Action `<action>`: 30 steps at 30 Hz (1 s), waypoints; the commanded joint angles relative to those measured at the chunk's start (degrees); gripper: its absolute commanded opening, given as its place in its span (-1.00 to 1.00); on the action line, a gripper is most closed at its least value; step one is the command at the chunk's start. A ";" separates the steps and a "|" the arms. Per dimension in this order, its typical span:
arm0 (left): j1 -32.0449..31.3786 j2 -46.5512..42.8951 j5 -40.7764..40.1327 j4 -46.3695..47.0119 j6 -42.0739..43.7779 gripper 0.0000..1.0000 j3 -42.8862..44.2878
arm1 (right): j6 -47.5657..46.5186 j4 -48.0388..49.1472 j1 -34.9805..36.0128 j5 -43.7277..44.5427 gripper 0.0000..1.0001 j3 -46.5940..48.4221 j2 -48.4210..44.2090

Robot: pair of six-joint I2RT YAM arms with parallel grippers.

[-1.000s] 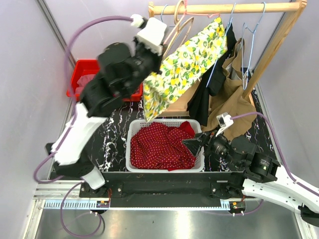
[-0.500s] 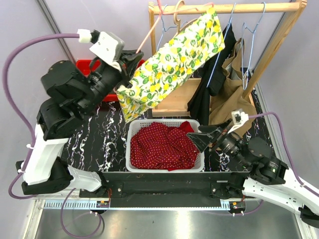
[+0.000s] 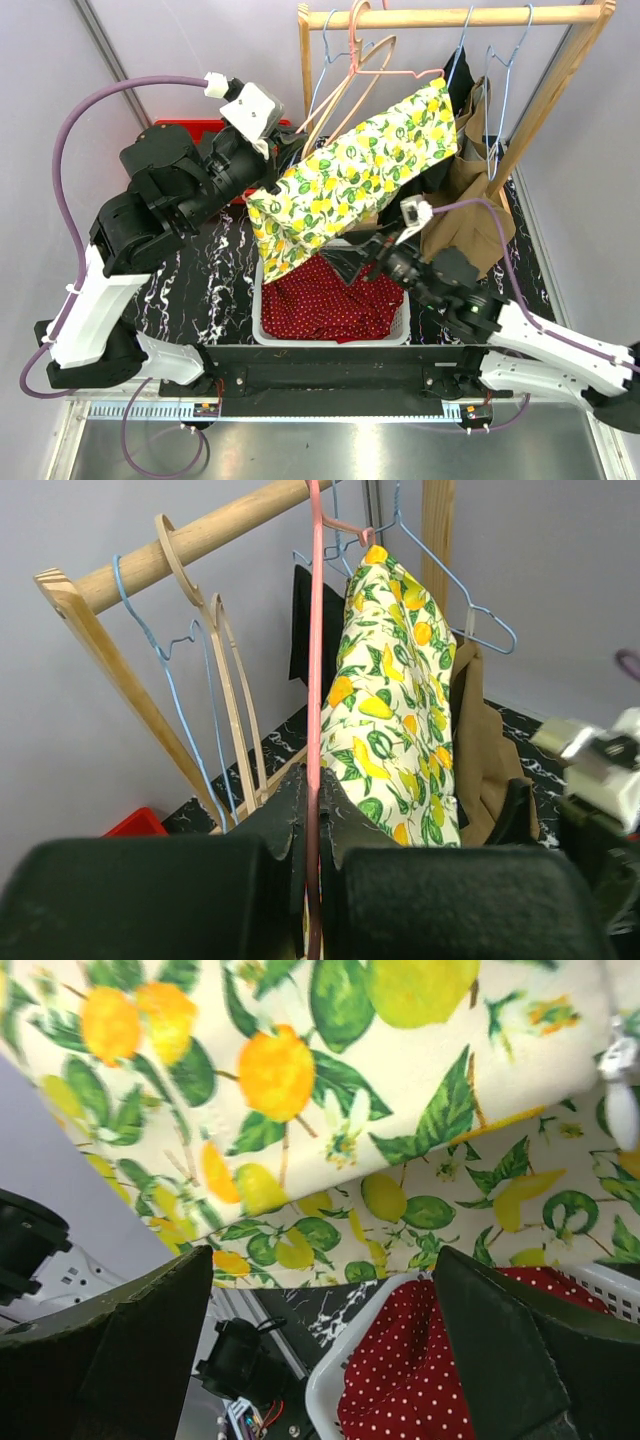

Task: Remove the skirt from the hanger

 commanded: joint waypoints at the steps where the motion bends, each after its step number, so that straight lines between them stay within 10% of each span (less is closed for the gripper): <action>1: 0.15 -0.82 2.39 5.64 -0.86 -1.00 2.76 | -0.71 11.62 -0.06 -1.77 1.00 2.31 3.77; 30: 0.15 0.85 2.48 5.64 -1.82 -1.00 2.67 | -0.36 32.29 -1.91 -17.95 0.99 2.92 7.91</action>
